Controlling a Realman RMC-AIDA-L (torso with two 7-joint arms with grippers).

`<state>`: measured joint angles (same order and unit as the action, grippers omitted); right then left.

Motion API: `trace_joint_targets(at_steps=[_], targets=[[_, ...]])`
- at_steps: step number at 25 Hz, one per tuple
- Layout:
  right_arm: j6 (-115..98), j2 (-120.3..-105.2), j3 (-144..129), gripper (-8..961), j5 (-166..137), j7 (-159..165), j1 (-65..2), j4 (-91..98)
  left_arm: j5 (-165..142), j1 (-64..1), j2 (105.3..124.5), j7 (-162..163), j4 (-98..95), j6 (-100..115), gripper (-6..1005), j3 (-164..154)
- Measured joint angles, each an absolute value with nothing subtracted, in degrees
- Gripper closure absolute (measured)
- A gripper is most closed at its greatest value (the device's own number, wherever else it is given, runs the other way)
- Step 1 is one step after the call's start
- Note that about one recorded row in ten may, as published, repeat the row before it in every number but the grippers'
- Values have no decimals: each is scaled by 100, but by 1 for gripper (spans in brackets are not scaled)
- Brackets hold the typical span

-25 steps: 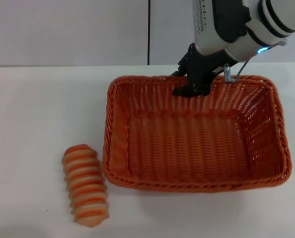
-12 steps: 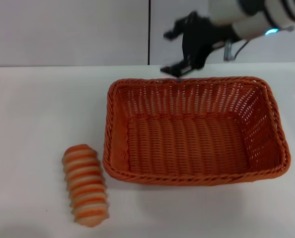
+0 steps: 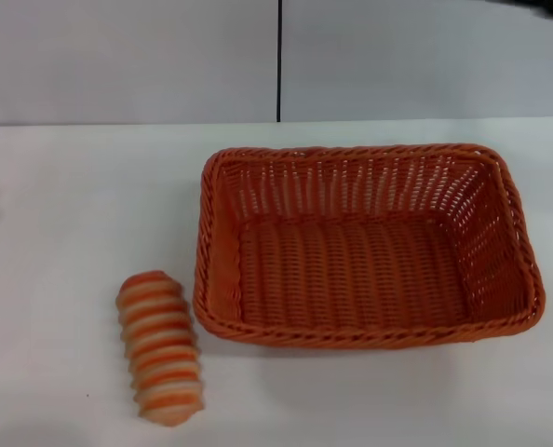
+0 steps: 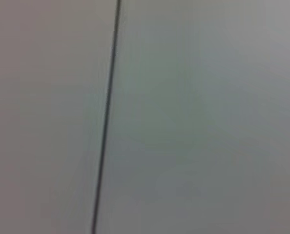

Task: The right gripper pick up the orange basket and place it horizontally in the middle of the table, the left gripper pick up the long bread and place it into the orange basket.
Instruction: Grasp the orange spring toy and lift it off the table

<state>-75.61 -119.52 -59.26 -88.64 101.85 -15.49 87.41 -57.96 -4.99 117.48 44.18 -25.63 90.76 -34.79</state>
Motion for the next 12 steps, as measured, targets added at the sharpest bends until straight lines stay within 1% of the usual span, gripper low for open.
trace_joint_targets(at_steps=[1,2,3,5,6,7,8,9,10,11,12], targets=[[-7782,-11933,-5698,149,-7843,9751,-1176,8261,-5888,-486,11733,4861,-2956,8925,332,-3646],[-7782,-11933,-5698,149,-7843,9751,-1176,8261,-5888,-486,11733,4861,-2956,8925,333,-3646],[-8061,-11920,-5501,149,-6969,9366,-857,7685,-6045,-489,11713,5162,-3199,8852,333,-3689],[-8207,-11918,-5384,149,-6653,9226,-739,7383,-6540,-518,11650,5905,-3734,8719,334,-3704],[-8516,-11917,-5097,149,-6248,9013,-593,6769,-6806,-538,11618,6229,-3947,8684,335,-3691],[-8516,-11917,-5097,149,-6248,9013,-593,6769,-6806,-538,11618,6229,-3947,8684,336,-3691],[-8897,-11916,-4679,149,-6057,8818,-545,6059,-7195,-582,11557,6769,-4280,8647,336,-3673],[-8897,-11916,-4679,149,-6057,8818,-545,6059,-7879,-668,11431,7570,-4817,8639,337,-3674],[-9073,-11913,-4497,149,-6016,8738,-545,5777,-7965,-683,11414,7661,-4872,8640,337,-3674],[-9384,-11892,-4037,149,-6011,8611,-574,5144,-8734,-809,11283,8366,-5327,8684,338,-3674],[-9384,-11892,-4037,149,-6011,8611,-574,5144,-8734,-809,11283,8366,-5327,8684,338,-3674]])
